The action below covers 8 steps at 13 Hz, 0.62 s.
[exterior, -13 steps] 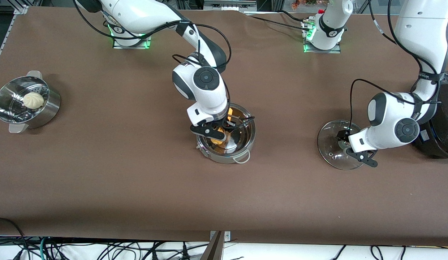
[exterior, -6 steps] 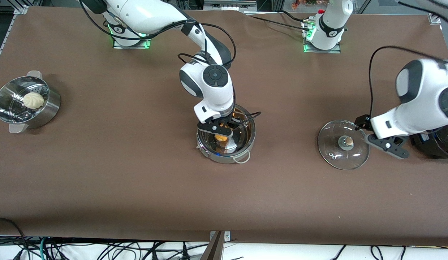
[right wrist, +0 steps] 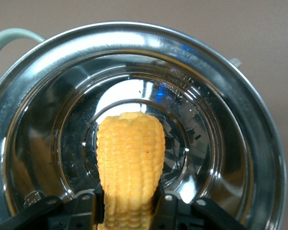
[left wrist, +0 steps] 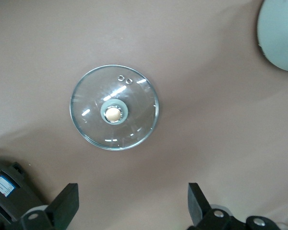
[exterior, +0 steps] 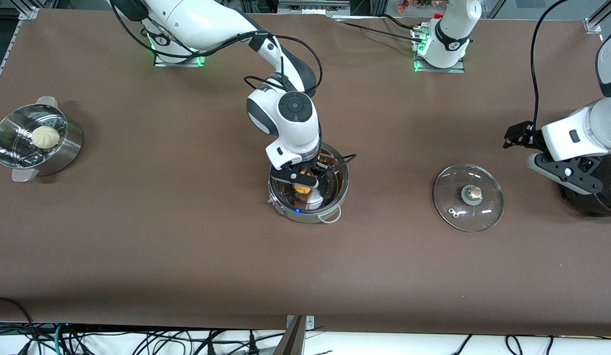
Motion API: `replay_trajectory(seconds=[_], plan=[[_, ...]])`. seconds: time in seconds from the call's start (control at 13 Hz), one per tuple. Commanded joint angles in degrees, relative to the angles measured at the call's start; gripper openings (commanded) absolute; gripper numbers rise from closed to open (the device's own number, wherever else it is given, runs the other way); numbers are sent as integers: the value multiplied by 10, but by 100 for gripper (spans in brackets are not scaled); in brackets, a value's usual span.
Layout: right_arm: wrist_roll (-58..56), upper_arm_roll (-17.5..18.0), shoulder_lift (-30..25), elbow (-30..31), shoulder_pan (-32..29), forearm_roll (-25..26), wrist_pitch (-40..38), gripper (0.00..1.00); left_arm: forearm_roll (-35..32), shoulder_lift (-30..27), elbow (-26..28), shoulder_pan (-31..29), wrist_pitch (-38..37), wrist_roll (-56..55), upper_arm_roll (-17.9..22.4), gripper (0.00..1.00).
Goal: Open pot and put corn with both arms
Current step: 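Open the right gripper to release the corn inside the pot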
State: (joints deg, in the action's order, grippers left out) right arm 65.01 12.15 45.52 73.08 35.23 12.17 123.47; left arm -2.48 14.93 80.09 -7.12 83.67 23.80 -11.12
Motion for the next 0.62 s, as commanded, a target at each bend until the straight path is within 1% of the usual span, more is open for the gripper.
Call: replay_trajectory(seconds=[0.0, 0.08, 0.23, 0.31, 0.46, 0.54], plan=[[14, -1, 12, -22, 5, 14, -2, 80, 5, 15, -21, 2, -18, -29, -13, 100], [14, -1, 12, -22, 5, 15, -2, 86, 7, 15, -21, 3, -18, -47, -15, 100], [14, -1, 12, -22, 5, 15, -2, 89, 7, 15, -21, 5, -18, -59, -16, 100], [15, -1, 12, -22, 5, 15, -2, 94, 7, 15, -21, 5, -18, -59, -16, 100], [10, -2, 10, -22, 5, 21, -6, 99, 7, 15, -20, 4, -18, -59, -15, 100], [6, -1, 5, -22, 5, 39, -12, 99, 7, 14, -20, 3, -18, -58, -15, 100]])
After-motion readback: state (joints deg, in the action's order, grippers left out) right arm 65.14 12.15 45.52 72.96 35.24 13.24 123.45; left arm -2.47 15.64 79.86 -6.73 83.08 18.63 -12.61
